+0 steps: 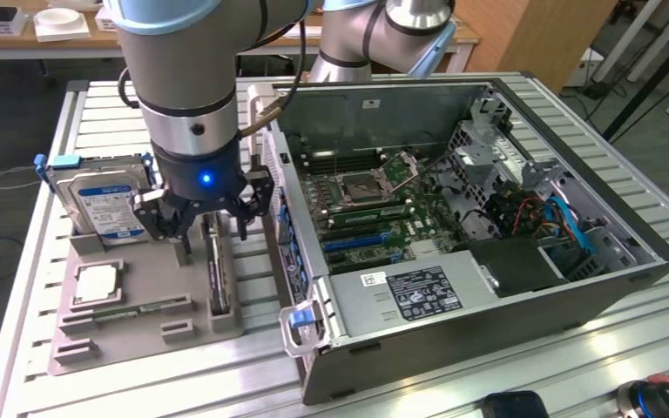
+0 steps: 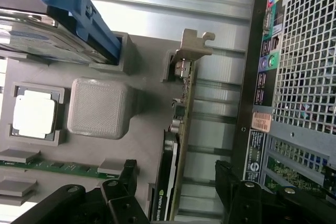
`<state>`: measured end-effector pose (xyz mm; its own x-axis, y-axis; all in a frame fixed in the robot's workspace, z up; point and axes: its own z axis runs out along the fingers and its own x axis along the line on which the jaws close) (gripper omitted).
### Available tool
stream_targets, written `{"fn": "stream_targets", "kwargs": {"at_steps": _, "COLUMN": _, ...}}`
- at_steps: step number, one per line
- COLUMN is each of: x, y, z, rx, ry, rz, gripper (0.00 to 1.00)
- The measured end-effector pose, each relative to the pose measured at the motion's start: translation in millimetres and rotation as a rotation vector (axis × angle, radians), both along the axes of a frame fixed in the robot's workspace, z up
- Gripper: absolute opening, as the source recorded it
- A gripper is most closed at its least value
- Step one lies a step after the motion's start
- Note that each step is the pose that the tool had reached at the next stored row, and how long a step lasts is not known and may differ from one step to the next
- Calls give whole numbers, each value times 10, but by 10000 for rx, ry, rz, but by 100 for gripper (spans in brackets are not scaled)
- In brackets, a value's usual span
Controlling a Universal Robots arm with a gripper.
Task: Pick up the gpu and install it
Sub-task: 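Pick up the gpu and move the gpu toward the slot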
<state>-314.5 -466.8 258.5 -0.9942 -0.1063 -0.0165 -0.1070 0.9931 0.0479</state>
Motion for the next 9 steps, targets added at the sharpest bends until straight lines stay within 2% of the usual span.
{"fn": "stream_targets", "kwargs": {"at_steps": 9, "x": -1, "y": 20, "z": -91, "rx": -2, "ry": 2, "rz": -2, "gripper": 71}}
